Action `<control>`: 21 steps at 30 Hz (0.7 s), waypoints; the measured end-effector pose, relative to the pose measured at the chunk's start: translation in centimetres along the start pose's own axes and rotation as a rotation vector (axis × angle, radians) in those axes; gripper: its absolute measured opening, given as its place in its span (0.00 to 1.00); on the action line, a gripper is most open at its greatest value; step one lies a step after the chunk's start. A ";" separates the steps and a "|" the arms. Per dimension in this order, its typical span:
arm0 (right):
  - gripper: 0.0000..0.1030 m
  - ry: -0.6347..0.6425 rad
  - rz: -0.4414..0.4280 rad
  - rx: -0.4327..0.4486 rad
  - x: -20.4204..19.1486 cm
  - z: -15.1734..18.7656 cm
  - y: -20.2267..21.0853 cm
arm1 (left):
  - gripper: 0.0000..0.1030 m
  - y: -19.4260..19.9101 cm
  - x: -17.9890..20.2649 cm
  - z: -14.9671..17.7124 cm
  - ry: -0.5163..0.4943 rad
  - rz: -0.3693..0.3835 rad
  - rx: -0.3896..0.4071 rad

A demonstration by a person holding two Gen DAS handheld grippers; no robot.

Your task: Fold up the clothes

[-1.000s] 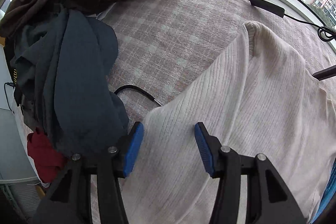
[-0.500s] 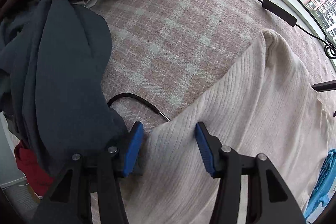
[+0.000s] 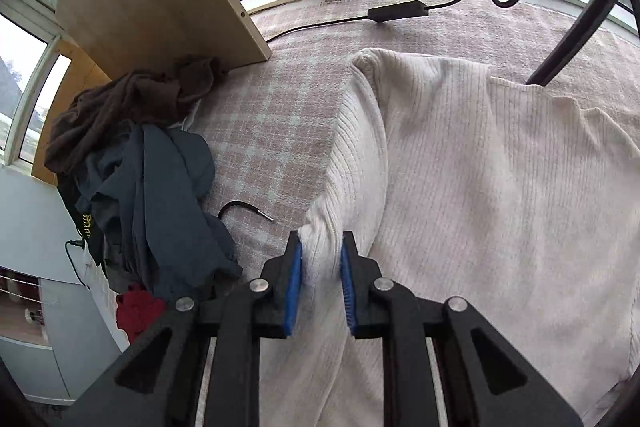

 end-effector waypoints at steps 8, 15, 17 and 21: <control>0.18 -0.150 0.060 -0.030 9.9 4.1 2.3 | 0.08 -4.5 3.3 0.6 -0.077 0.059 -0.127; 0.29 -0.107 0.154 0.033 11.1 2.9 5.6 | 0.12 3.2 0.4 3.4 0.031 0.078 -0.105; 0.29 -0.063 0.144 0.071 10.6 2.6 7.2 | 0.12 4.3 -1.1 3.5 0.044 0.045 -0.086; 0.29 0.071 0.101 0.035 7.7 3.5 7.0 | 0.12 1.9 -2.9 2.6 0.057 0.015 -0.098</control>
Point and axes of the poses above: each gripper's, at about its wrist camera, not at the fingertips, and y roughly against the way its jaws point, x to its right, z to its underside, the point moved 8 cm from there along -y, roughly the way its jaws point, and after that the axes turned 1 degree about x, right-handed, at the moved point
